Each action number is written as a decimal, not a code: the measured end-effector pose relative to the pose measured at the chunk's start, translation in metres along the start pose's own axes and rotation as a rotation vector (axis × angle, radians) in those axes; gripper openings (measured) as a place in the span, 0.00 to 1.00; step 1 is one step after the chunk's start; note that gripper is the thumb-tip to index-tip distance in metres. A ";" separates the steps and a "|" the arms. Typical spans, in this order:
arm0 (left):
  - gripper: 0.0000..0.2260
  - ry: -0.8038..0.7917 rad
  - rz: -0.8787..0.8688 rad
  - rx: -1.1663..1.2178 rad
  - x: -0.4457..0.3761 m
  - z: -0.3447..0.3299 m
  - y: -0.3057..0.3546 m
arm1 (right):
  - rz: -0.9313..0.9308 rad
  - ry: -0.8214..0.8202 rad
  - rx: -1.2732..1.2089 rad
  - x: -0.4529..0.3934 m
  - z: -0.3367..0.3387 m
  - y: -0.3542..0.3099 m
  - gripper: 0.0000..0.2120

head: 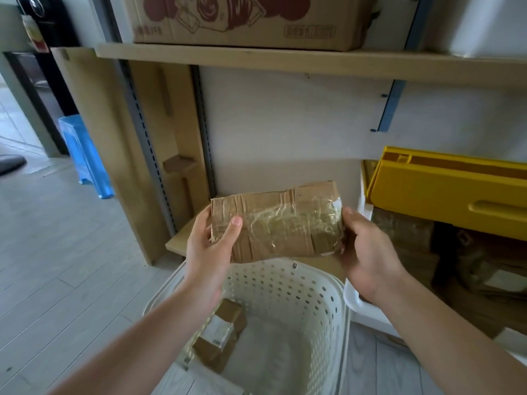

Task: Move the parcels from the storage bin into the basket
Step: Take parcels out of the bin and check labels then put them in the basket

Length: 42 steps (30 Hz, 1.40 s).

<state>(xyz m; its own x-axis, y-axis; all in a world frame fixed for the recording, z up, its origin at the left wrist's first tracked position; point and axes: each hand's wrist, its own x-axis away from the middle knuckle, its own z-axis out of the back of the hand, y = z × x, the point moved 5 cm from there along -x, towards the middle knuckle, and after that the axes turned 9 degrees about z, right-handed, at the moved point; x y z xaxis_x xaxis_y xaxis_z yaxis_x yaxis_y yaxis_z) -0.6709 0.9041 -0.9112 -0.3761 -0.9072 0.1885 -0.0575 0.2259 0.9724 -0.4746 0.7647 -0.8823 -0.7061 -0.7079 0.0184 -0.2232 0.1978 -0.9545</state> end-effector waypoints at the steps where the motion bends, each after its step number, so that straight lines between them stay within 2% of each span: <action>1: 0.46 -0.011 -0.004 -0.010 0.003 -0.002 0.003 | -0.013 -0.007 0.032 0.000 0.001 0.000 0.18; 5: 0.24 -0.028 -0.049 0.057 0.008 -0.005 0.008 | -0.090 -0.096 0.084 0.005 -0.001 -0.002 0.20; 10: 0.13 0.000 -0.138 0.084 0.010 -0.004 0.018 | -0.167 -0.086 0.039 0.012 -0.002 -0.004 0.28; 12: 0.16 0.004 -0.156 0.086 0.011 -0.005 0.018 | -0.163 -0.085 0.016 0.013 -0.001 -0.005 0.29; 15: 0.27 -0.014 -0.190 0.071 0.014 -0.010 0.021 | -0.146 -0.065 -0.017 0.015 0.000 -0.006 0.23; 17: 0.27 -0.016 -0.213 0.064 0.012 -0.011 0.021 | -0.126 -0.069 -0.034 0.016 0.000 -0.008 0.20; 19: 0.22 -0.002 -0.234 0.037 0.011 -0.014 0.020 | -0.111 -0.077 -0.056 0.018 0.000 -0.009 0.19; 21: 0.19 0.007 -0.256 0.034 0.011 -0.017 0.020 | -0.108 -0.064 -0.062 0.018 0.001 -0.010 0.19; 27: 0.19 0.022 -0.315 0.038 0.011 -0.020 0.024 | -0.098 -0.060 0.020 0.019 0.002 -0.013 0.21; 30: 0.29 0.089 -0.360 -0.041 0.013 -0.015 0.028 | -0.130 -0.097 0.077 0.019 0.001 -0.013 0.27; 32: 0.32 0.106 -0.407 -0.180 0.013 -0.014 0.028 | -0.136 -0.151 0.120 0.021 -0.001 -0.013 0.29; 35: 0.31 0.102 -0.474 -0.335 0.019 -0.017 0.035 | -0.133 -0.171 0.141 0.021 0.002 -0.014 0.33; 38: 0.25 0.061 -0.481 -0.405 0.030 -0.027 0.040 | -0.092 -0.191 0.000 0.019 0.000 -0.014 0.32; 40: 0.23 -0.002 -0.399 -0.365 0.033 -0.033 0.036 | -0.066 -0.227 -0.046 0.023 -0.007 -0.015 0.27; 42: 0.19 -0.067 -0.363 -0.332 0.034 -0.040 0.030 | -0.019 -0.317 -0.006 0.032 -0.020 -0.019 0.17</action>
<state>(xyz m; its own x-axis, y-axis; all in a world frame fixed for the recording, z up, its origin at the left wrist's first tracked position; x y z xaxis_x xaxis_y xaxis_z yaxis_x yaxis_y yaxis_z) -0.6482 0.8656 -0.8699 -0.4456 -0.8791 -0.1693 0.0974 -0.2356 0.9670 -0.5064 0.7516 -0.8574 -0.4570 -0.8875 -0.0586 -0.2388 0.1858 -0.9531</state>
